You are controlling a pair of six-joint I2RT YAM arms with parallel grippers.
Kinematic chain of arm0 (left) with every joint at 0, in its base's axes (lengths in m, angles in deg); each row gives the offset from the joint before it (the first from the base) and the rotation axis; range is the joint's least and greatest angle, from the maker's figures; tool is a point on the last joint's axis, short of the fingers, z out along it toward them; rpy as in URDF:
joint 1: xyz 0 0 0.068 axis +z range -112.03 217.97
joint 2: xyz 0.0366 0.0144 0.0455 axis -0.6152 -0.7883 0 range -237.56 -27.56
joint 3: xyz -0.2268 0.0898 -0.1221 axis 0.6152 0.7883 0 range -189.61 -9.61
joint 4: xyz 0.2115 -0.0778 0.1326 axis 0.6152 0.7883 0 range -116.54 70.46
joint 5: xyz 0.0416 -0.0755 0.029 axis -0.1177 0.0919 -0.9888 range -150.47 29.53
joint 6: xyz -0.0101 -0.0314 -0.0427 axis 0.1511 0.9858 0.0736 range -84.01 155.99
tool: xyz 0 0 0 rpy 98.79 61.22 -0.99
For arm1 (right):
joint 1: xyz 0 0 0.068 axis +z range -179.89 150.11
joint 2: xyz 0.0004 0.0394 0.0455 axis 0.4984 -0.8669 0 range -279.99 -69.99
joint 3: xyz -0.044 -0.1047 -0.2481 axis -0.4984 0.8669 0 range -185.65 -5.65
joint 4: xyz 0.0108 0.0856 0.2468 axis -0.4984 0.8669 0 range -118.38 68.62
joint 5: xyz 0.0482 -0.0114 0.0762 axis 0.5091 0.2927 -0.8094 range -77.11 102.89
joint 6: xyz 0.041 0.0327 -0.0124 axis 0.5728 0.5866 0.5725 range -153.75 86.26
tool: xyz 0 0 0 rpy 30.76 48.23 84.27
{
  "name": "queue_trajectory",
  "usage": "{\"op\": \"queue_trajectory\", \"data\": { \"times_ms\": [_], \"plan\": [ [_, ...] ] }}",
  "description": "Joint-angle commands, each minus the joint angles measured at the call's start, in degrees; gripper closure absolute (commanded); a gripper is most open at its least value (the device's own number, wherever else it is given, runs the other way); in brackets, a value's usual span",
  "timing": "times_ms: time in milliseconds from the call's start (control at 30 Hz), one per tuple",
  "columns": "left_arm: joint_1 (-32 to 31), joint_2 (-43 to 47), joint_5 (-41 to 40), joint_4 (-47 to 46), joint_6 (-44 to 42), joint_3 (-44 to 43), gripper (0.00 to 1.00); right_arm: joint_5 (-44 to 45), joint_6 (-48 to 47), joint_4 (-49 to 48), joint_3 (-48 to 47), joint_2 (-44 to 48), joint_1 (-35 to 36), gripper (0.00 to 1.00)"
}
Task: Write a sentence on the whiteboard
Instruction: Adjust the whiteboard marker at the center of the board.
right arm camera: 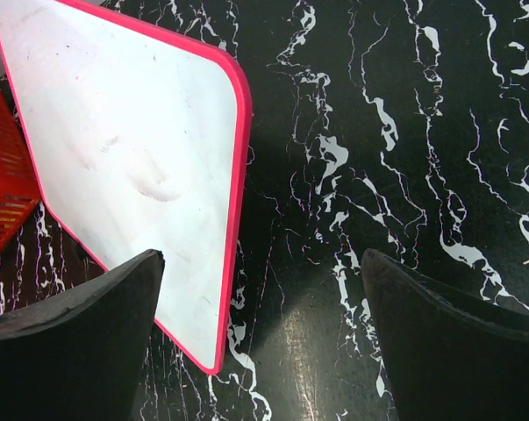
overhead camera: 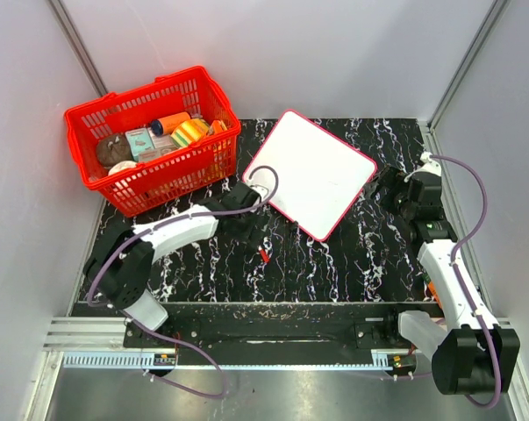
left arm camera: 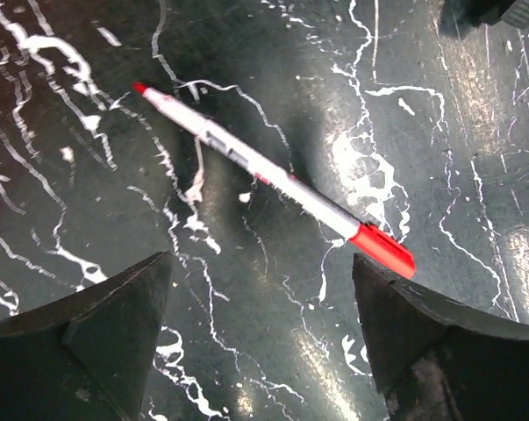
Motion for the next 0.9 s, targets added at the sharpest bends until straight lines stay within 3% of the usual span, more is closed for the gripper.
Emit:
{"op": "queue_trajectory", "data": {
  "times_ms": [0, 67, 200, 567, 867],
  "plan": [
    [-2.7, -4.9, -3.9, 2.6, -2.7, -4.4, 0.17, -1.9, -1.2, -0.3, -0.7, 0.9, 0.2, 0.00],
    [-4.1, -6.9, -5.0, 3.9, -3.1, -5.1, 0.28, -1.9, -1.5, -0.1, -0.7, 1.1, 0.2, 0.00],
    [-6.3, -11.0, -7.5, 5.0, -2.8, -5.9, 0.32, -2.0, -1.4, -0.3, -0.5, 1.1, 0.3, 0.00],
    [-10.3, -13.3, -1.6, -2.7, 0.3, -4.9, 0.34, -2.0, -1.5, -0.3, 0.0, 1.4, 0.2, 0.00],
    [-11.1, -14.5, 1.0, -11.9, 2.3, -6.9, 0.27, -2.0, -1.8, -0.3, 0.2, 1.8, 0.3, 0.00]
  ]
}}
